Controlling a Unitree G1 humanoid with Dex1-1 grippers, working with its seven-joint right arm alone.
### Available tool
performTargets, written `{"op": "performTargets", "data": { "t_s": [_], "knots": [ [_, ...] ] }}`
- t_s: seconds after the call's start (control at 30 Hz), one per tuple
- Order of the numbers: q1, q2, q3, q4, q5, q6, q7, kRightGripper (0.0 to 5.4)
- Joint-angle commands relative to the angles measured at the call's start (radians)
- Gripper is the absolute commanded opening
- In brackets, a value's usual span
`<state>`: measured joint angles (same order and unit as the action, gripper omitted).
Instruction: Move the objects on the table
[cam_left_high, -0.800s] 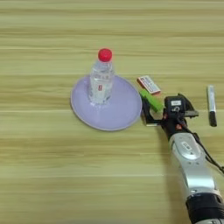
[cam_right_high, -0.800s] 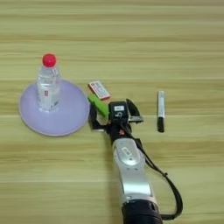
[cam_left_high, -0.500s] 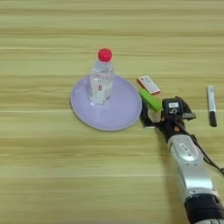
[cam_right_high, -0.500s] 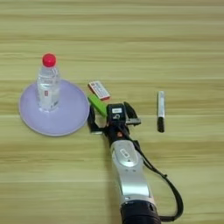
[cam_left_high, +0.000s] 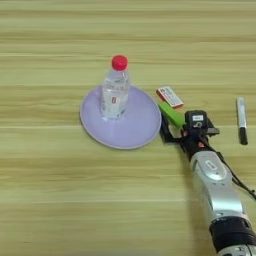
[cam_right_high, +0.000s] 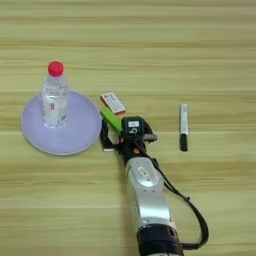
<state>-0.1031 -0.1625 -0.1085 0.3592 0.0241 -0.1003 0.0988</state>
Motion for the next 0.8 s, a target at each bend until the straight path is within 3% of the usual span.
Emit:
{"op": "performTargets", "data": {
  "t_s": [0.03, 0.3, 0.5, 0.8],
  "knots": [
    [-0.036, -0.005, 0.006, -0.018, 0.017, 0.032, 0.025, 4.41],
    [-0.025, -0.002, 0.019, -0.035, 0.023, 0.08, 0.054, 3.56],
    [-0.01, 0.001, 0.032, -0.072, 0.022, 0.126, 0.07, 2.63],
    [-0.007, 0.0, 0.028, -0.088, 0.022, 0.14, 0.07, 1.41]
  ]
}}
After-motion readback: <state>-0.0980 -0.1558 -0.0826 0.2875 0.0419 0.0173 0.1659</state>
